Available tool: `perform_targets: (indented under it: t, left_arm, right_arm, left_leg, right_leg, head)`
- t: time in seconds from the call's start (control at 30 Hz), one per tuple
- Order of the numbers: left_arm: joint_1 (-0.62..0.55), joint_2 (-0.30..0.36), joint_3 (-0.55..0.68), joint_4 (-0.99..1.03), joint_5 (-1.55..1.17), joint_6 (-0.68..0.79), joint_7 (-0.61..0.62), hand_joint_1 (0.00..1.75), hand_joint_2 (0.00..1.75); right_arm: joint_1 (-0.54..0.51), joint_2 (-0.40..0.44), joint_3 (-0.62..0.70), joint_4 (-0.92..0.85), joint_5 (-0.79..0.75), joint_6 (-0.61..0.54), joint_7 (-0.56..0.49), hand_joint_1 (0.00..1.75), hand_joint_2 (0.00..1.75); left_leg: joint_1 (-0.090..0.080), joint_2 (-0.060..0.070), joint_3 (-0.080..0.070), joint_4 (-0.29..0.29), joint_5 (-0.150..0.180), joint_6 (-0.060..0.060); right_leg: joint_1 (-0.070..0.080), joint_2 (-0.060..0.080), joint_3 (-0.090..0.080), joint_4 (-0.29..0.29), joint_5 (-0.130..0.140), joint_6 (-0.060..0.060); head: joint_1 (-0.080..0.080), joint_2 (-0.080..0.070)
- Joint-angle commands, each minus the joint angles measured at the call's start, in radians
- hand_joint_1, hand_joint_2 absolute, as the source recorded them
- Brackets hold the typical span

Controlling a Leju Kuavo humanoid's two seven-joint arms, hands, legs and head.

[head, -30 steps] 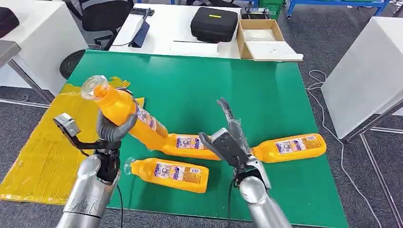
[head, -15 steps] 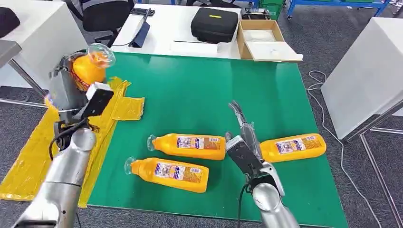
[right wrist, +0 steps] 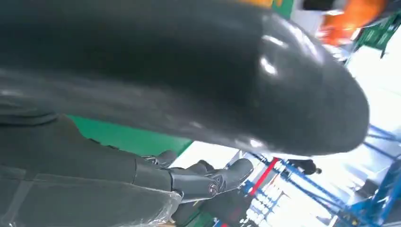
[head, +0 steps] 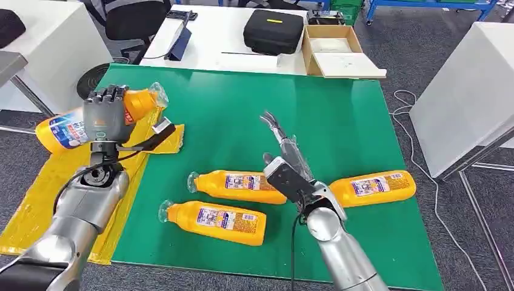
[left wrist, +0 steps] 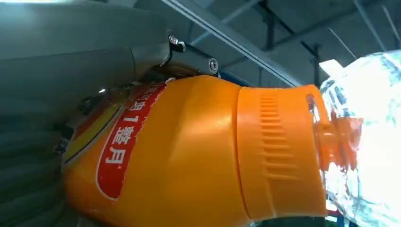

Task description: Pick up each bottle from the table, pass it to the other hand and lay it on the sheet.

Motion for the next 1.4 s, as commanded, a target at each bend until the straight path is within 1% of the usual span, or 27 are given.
perform_targets:
  t: [0.03,0.07,0.13,0.17,0.27,0.33,0.4,0.43,0.47,0.5,0.53,0.57,0.63,0.67,0.7,0.77,0.8,0.83,0.93,0.97,1.07,1.1,1.13,1.2,1.23,1.37,1.4]
  left_arm:
    - [-0.045,0.045,-0.274,0.257,0.004,0.005,0.078,1.52,1.75]
    - [-0.044,0.043,-0.273,0.262,0.0,0.005,0.073,1.45,1.75]
    - [-0.037,0.043,-0.29,0.286,0.0,0.005,0.075,1.48,1.75]
    - [-0.023,0.04,-0.299,0.291,0.0,0.005,0.075,1.4,1.75]
    - [-0.013,0.039,-0.317,0.295,0.0,0.005,0.079,1.4,1.75]
    - [-0.013,0.039,-0.317,0.295,0.0,0.005,0.079,1.4,1.75]
    - [0.004,0.025,-0.326,0.295,0.0,0.005,0.074,1.22,1.75]
    - [0.007,0.022,-0.33,0.292,0.0,0.005,0.075,1.12,1.75]
    - [0.02,0.011,-0.347,0.292,0.0,0.005,0.092,0.91,1.75]
    - [0.023,0.01,-0.35,0.29,0.0,0.005,0.093,0.63,1.75]
    - [0.04,0.001,-0.352,0.287,0.0,0.005,0.115,0.16,1.75]
    - [0.04,0.001,-0.352,0.287,0.0,0.005,0.115,0.0,1.75]
    - [0.049,-0.012,-0.286,0.314,0.002,0.005,0.105,0.0,1.75]
    - [0.049,-0.012,-0.286,0.314,0.002,0.005,0.105,0.0,1.75]
    - [0.065,-0.009,-0.244,0.273,0.0,0.005,0.088,0.0,0.0]
    - [0.071,-0.007,-0.227,0.253,0.011,0.005,0.088,0.0,0.0]
    - [0.07,-0.002,-0.217,0.252,0.0,0.005,0.087,0.0,0.0]
    - [0.067,-0.001,-0.221,0.254,0.0,0.005,0.094,0.0,0.0]
    - [0.07,-0.008,-0.177,0.24,0.003,0.005,0.071,0.0,0.0]
    - [0.072,-0.005,-0.172,0.23,0.0,0.005,0.074,0.0,0.0]
    - [0.091,-0.003,-0.106,0.185,0.0,0.005,0.068,0.0,0.0]
    - [0.117,-0.019,0.001,0.121,0.005,0.005,0.016,0.0,0.0]
    - [0.117,-0.019,0.001,0.121,0.005,0.005,0.016,0.0,0.0]
    - [0.117,-0.019,0.001,0.121,0.005,0.005,0.016,0.0,0.0]
    - [0.117,-0.019,0.001,0.121,0.005,0.005,0.016,0.0,0.0]
    - [0.117,-0.019,0.001,0.121,0.005,0.005,0.016,0.0,0.0]
    - [0.139,-0.043,0.118,0.051,0.05,0.005,-0.059,0.0,0.0]
  right_arm:
    - [-0.045,-0.065,0.11,0.069,-0.024,0.005,-0.033,0.0,0.0]
    - [-0.044,-0.07,0.114,0.066,-0.025,0.005,-0.034,0.0,0.0]
    - [-0.034,-0.086,0.13,0.047,-0.03,0.006,-0.045,0.0,0.0]
    - [-0.022,-0.097,0.144,0.027,-0.039,-0.005,-0.056,0.0,0.0]
    - [-0.016,-0.105,0.156,0.012,-0.036,0.0,-0.055,0.0,0.0]
    - [-0.016,-0.105,0.156,0.012,-0.036,0.0,-0.055,0.0,0.0]
    - [-0.017,-0.114,0.172,-0.001,-0.034,0.007,-0.052,0.0,0.0]
    - [-0.016,-0.116,0.175,-0.004,-0.034,0.007,-0.052,0.0,0.0]
    - [-0.011,-0.126,0.183,-0.011,-0.035,0.01,-0.052,0.0,0.0]
    - [-0.01,-0.13,0.186,-0.013,-0.035,0.01,-0.052,0.0,0.0]
    - [-0.004,-0.147,0.2,-0.021,-0.041,0.014,-0.055,0.0,0.0]
    - [-0.004,-0.147,0.2,-0.021,-0.041,0.014,-0.055,0.0,0.0]
    - [0.003,-0.152,0.22,-0.038,-0.043,0.015,-0.054,0.0,0.0]
    - [0.003,-0.152,0.22,-0.038,-0.043,0.015,-0.054,0.0,0.0]
    - [0.01,-0.153,0.225,-0.05,-0.042,0.009,-0.043,0.0,0.0]
    - [0.013,-0.158,0.23,-0.057,-0.042,0.007,-0.036,0.0,0.0]
    - [0.013,-0.165,0.234,-0.059,-0.042,0.007,-0.034,0.0,0.0]
    - [0.013,-0.166,0.235,-0.059,-0.042,0.007,-0.034,0.0,0.0]
    - [0.014,-0.172,0.236,-0.055,-0.044,0.006,-0.034,0.0,0.0]
    - [0.019,-0.175,0.237,-0.054,-0.045,0.006,-0.035,0.0,0.0]
    - [0.02,-0.175,0.246,-0.044,-0.046,0.008,-0.039,0.0,0.0]
    - [0.014,-0.175,0.255,-0.035,-0.047,0.008,-0.041,0.0,0.0]
    - [0.014,-0.175,0.255,-0.035,-0.047,0.008,-0.041,0.0,0.0]
    - [0.014,-0.175,0.255,-0.035,-0.047,0.008,-0.041,0.0,0.0]
    - [0.014,-0.175,0.255,-0.035,-0.047,0.008,-0.041,0.0,0.0]
    - [0.014,-0.175,0.255,-0.035,-0.047,0.008,-0.041,0.0,0.0]
    - [0.016,-0.175,0.257,-0.037,-0.047,0.005,-0.042,0.0,0.0]
  left_leg:
    - [0.001,0.0,0.003,-0.001,-0.001,-0.002]
    - [0.001,0.0,0.002,0.0,-0.001,-0.002]
    - [0.002,0.001,0.006,0.0,-0.002,-0.006]
    - [0.0,0.0,0.003,0.0,-0.001,-0.003]
    - [0.001,0.0,0.004,-0.001,-0.002,-0.004]
    - [0.001,0.0,0.002,0.0,-0.001,-0.003]
    - [0.001,0.0,0.002,0.0,-0.001,-0.003]
    - [0.0,0.0,0.001,0.0,-0.001,-0.003]
    - [0.001,0.0,0.002,0.0,-0.001,-0.004]
    - [0.001,0.0,0.002,0.0,-0.001,-0.003]
    - [0.001,-0.001,0.003,-0.001,-0.001,-0.004]
    - [0.0,-0.001,0.002,-0.001,-0.001,-0.003]
    - [0.002,-0.001,0.004,0.0,-0.002,-0.005]
    - [0.0,-0.001,0.001,0.0,-0.001,-0.002]
    - [0.001,0.0,0.003,0.0,-0.002,-0.004]
    - [0.001,0.0,0.001,0.0,-0.001,-0.003]
    - [0.002,0.001,0.004,0.001,-0.003,-0.007]
    - [0.001,-0.001,0.001,0.001,-0.002,-0.004]
    - [0.001,0.0,0.0,0.001,-0.001,-0.003]
    - [0.002,-0.001,0.001,0.001,-0.002,-0.005]
    - [0.001,-0.001,0.001,0.001,-0.001,-0.004]
    - [0.001,0.0,0.001,0.001,-0.001,-0.004]
    - [0.002,0.001,0.002,0.001,-0.002,-0.005]
    - [0.001,0.0,0.0,0.0,-0.001,-0.002]
    - [0.001,0.0,0.002,0.001,-0.002,-0.004]
    - [0.001,0.0,0.001,0.0,-0.001,-0.003]
    - [0.0,0.0,0.0,0.0,-0.001,-0.003]
  right_leg:
    - [0.0,-0.001,0.003,-0.001,-0.001,-0.001]
    - [0.001,-0.001,0.003,-0.001,-0.001,-0.001]
    - [0.002,0.0,0.007,-0.002,-0.002,-0.003]
    - [0.001,0.0,0.003,-0.001,-0.001,-0.001]
    - [0.001,0.0,0.005,-0.002,-0.001,-0.002]
    - [0.001,0.0,0.003,-0.001,-0.001,-0.002]
    - [0.001,0.0,0.003,-0.001,-0.001,-0.002]
    - [0.0,-0.001,0.002,-0.001,-0.001,-0.002]
    - [0.001,-0.001,0.004,-0.001,-0.001,-0.002]
    - [0.001,-0.001,0.003,-0.001,-0.001,-0.002]
    - [0.001,-0.002,0.004,-0.002,-0.001,-0.002]
    - [0.0,-0.001,0.003,-0.002,-0.001,-0.001]
    - [0.002,-0.002,0.006,-0.002,-0.002,-0.003]
    - [0.001,-0.001,0.002,-0.001,-0.001,-0.001]
    - [0.001,-0.001,0.004,-0.001,-0.001,-0.002]
    - [0.001,0.0,0.002,-0.001,-0.001,-0.002]
    - [0.003,0.0,0.006,-0.002,-0.002,-0.004]
    - [0.002,-0.001,0.003,-0.001,-0.001,-0.002]
    - [0.001,-0.001,0.001,-0.001,-0.001,-0.002]
    - [0.002,-0.001,0.003,-0.001,-0.001,-0.003]
    - [0.002,-0.001,0.002,-0.001,-0.001,-0.003]
    - [0.002,-0.001,0.002,-0.001,-0.001,-0.002]
    - [0.003,0.0,0.003,-0.001,-0.001,-0.003]
    - [0.001,0.0,0.0,-0.001,0.0,-0.001]
    - [0.002,-0.001,0.003,-0.001,-0.001,-0.002]
    - [0.001,-0.001,0.002,-0.001,-0.001,-0.002]
    - [0.001,-0.001,0.001,-0.001,-0.001,-0.001]
  head:
    - [0.0,0.0]
    - [0.0,0.0]
    - [0.0,0.0]
    - [0.0,0.0]
    - [0.0,0.0]
    - [0.0,0.0]
    - [0.0,0.0]
    - [0.0,0.0]
    - [0.0,0.0]
    - [0.0,0.0]
    - [0.0,0.0]
    - [0.0,0.0]
    - [0.0,0.0]
    - [0.0,0.0]
    - [0.0,0.0]
    - [0.0,0.0]
    - [0.0,0.0]
    - [0.0,0.0]
    - [0.0,0.0]
    - [0.0,0.0]
    - [0.0,0.0]
    - [0.0,0.0]
    - [0.0,0.0]
    - [0.0,0.0]
    - [0.0,0.0]
    - [0.0,0.0]
    - [0.0,0.0]
